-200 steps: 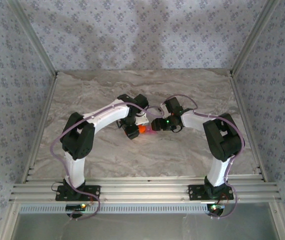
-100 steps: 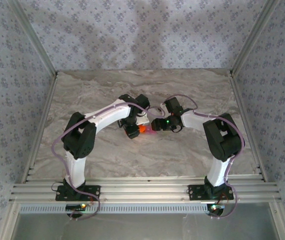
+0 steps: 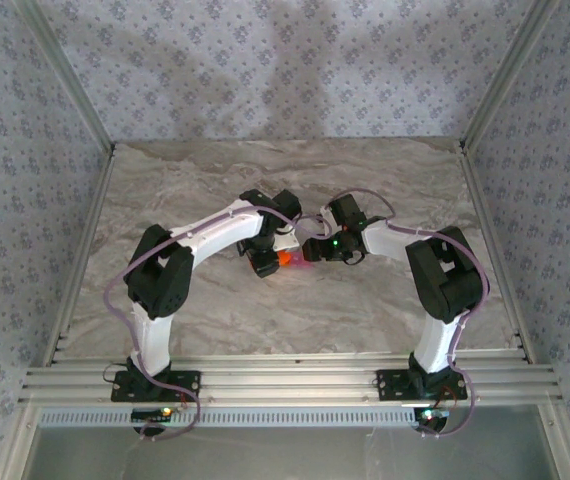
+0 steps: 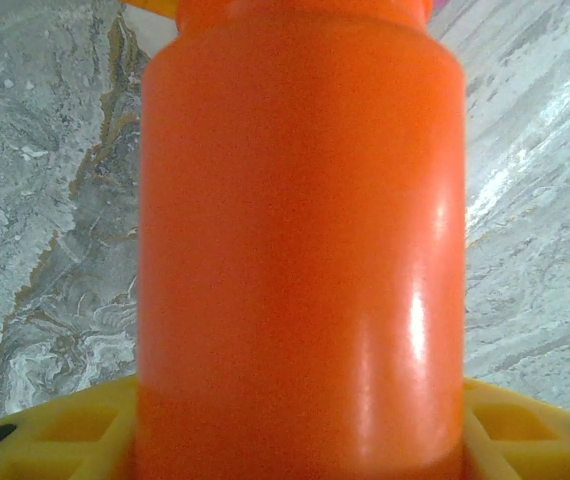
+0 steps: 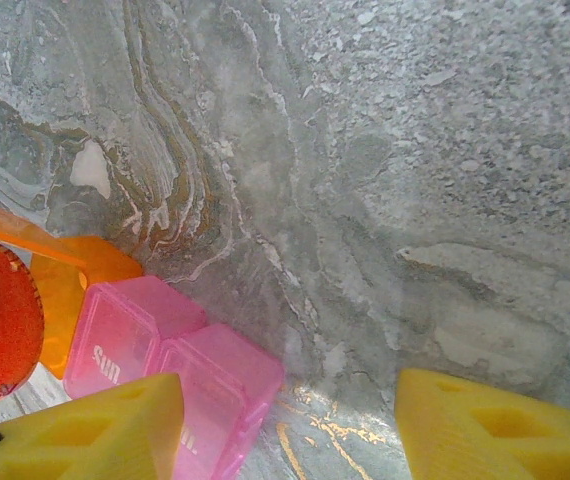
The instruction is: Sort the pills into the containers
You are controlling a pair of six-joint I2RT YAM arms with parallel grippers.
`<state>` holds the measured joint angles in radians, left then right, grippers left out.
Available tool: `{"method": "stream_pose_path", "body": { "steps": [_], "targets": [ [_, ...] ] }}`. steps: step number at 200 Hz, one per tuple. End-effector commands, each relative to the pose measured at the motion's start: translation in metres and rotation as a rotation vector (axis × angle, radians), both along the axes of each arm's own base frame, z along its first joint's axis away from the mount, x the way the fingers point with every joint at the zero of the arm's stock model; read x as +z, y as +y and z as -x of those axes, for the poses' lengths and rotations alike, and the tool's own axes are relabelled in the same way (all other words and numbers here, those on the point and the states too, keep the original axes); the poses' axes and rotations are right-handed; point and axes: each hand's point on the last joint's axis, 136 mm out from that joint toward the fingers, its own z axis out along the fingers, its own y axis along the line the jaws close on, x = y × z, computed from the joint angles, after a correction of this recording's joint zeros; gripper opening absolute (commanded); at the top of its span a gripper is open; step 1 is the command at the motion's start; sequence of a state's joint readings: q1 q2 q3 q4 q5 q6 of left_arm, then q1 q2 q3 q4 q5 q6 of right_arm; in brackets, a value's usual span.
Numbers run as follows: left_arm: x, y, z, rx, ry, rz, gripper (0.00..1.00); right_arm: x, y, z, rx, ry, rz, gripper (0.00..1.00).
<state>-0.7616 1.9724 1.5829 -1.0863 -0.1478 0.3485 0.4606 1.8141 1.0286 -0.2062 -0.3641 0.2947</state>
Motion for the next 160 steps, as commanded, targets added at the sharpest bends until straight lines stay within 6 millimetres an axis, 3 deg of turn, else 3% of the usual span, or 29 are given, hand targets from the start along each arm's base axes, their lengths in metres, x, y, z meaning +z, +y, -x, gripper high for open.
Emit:
{"method": "stream_pose_path", "body": {
  "steps": [1, 67, 160],
  "targets": [
    [0.013, 0.006, 0.002, -0.019, -0.007, -0.035, 0.00, -0.016, 0.005, 0.008, 0.025, 0.054, -0.001, 0.60],
    [0.024, 0.006, -0.003, -0.020, -0.043, -0.024, 0.00, -0.016, 0.006, 0.008, 0.027, 0.055, -0.002, 0.60],
    [0.025, 0.004, -0.004, -0.026, -0.045, -0.024, 0.00, -0.016, 0.008, 0.009, 0.034, 0.061, -0.011, 0.60]
  ]
}}
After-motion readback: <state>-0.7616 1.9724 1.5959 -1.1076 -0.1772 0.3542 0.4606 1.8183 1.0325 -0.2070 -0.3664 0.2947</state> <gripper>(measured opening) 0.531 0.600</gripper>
